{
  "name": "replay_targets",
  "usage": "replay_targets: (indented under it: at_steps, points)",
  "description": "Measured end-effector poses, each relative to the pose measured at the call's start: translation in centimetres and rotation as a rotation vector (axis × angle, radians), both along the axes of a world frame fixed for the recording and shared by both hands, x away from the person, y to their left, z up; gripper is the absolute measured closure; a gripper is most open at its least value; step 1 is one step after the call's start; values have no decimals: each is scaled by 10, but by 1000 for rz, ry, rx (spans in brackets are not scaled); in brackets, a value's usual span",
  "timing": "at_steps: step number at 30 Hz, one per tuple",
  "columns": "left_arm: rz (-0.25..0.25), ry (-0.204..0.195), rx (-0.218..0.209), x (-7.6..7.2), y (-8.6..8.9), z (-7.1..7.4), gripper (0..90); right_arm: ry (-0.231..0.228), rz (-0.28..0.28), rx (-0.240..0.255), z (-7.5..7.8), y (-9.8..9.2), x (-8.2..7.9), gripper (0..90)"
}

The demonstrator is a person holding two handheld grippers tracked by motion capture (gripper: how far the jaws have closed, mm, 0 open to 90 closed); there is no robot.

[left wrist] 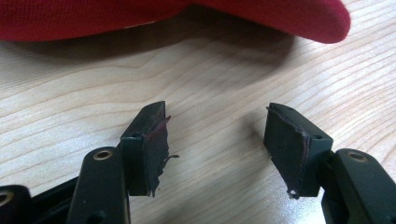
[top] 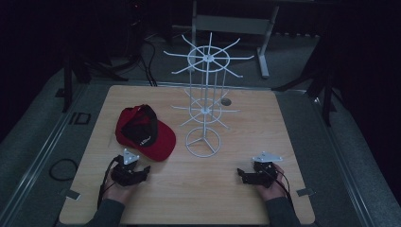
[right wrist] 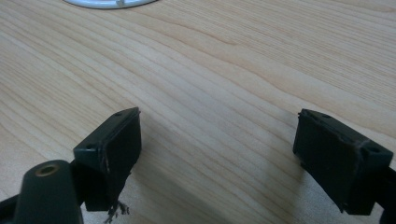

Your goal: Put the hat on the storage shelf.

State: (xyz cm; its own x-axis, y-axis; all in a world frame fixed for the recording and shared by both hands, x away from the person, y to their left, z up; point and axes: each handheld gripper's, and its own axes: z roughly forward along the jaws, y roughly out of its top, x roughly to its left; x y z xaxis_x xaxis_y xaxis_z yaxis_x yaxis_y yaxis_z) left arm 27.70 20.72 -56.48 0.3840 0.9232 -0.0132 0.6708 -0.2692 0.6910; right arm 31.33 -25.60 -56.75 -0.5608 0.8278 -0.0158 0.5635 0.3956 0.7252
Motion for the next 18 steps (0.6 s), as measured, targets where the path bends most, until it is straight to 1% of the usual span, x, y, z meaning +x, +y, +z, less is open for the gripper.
replay_targets:
  at_steps: [9,11,13,14,15,18]
  points:
    - [-19,10,6,-1,1,1,422,0,0,0,0,0,0,151]
    - [-15,19,0,-2,3,3,460,0,1,0,0,0,0,151]
    - [-15,34,-28,-1,6,4,512,0,1,0,0,0,0,151]
    - [-11,33,-23,-2,8,4,529,0,2,0,0,0,0,151]
    - [-6,33,-16,-2,8,4,534,1,2,0,0,0,0,151]
    - [-9,33,-31,-3,8,8,532,1,2,1,0,0,0,151]
